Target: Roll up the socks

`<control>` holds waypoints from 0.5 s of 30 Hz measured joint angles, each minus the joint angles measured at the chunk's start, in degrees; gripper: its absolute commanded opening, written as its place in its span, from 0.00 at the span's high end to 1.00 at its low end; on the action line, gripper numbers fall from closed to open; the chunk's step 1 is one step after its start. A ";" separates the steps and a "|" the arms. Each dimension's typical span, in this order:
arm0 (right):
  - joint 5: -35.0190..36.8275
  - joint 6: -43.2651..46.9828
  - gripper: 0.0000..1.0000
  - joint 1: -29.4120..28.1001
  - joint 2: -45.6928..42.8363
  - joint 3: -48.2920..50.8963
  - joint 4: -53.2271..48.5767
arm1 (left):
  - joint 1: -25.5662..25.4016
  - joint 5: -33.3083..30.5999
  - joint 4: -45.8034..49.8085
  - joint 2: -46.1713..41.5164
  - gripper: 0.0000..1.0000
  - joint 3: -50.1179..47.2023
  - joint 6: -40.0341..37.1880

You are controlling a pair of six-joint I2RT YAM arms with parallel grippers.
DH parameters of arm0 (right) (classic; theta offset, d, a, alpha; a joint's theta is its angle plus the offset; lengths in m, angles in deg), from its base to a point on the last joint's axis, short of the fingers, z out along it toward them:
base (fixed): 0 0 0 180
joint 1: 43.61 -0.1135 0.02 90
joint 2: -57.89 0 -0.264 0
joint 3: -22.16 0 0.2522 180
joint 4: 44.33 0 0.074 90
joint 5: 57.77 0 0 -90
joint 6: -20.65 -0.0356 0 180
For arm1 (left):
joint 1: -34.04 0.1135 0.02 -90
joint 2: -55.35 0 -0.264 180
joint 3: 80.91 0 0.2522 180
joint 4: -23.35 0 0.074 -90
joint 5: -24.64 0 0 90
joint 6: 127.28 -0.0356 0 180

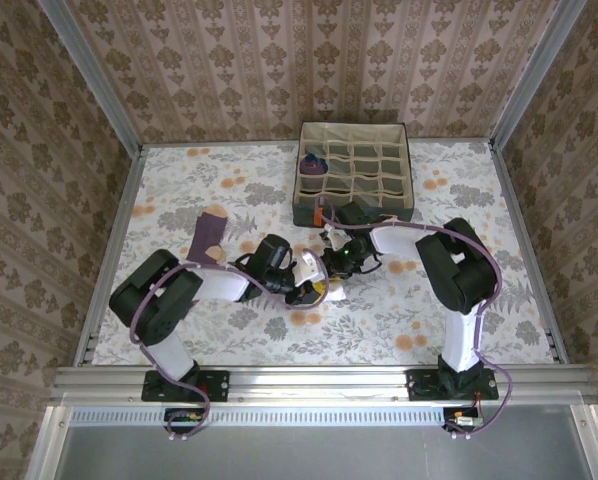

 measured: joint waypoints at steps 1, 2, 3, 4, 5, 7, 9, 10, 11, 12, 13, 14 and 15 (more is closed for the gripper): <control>0.28 -0.11 0.68 0.35 -0.57 0.59 0.50 | 0.26 1.20 0.35 0.81 1.00 0.76 0.35; 0.92 -0.11 0.67 0.70 -1.33 1.33 1.07 | 0.55 2.21 0.59 1.57 1.00 1.60 0.83; 1.53 -0.20 0.66 1.05 -2.23 2.05 1.42 | 0.66 2.82 1.01 2.25 1.00 2.27 1.42; 2.10 -0.20 0.65 1.31 -3.13 2.67 1.46 | 0.92 3.32 1.20 2.75 1.00 2.62 1.92; 3.10 -0.35 0.64 1.66 -4.33 3.45 1.46 | 1.16 4.04 1.42 3.26 1.00 2.91 2.45; 4.37 -0.76 0.63 2.64 -6.43 4.57 1.46 | 1.70 5.16 1.81 3.89 1.00 3.41 3.28; 5.25 -1.18 0.61 3.98 -8.87 5.42 1.55 | 2.25 6.32 2.29 4.72 1.00 4.11 3.93; 5.44 -1.22 0.61 4.42 -9.84 5.73 1.68 | 2.47 6.84 2.51 5.11 1.00 4.44 4.17; 5.60 -1.27 0.60 4.90 -11.10 6.12 1.86 | 2.73 7.37 2.75 5.49 1.00 4.76 4.50; 5.64 -1.38 0.60 5.33 -12.44 6.58 2.08 | 2.86 7.89 2.99 5.84 1.00 5.09 4.66; 5.66 -1.38 0.59 5.66 -13.68 7.06 2.40 | 3.04 8.22 3.15 6.10 1.00 5.29 4.85; 5.66 -1.38 0.59 5.81 -14.95 7.63 2.73 | 3.17 8.68 3.21 6.40 1.00 5.46 5.03; 5.64 -1.38 0.58 5.86 -16.35 8.26 2.95 | 3.34 9.07 3.32 6.67 1.00 5.68 5.20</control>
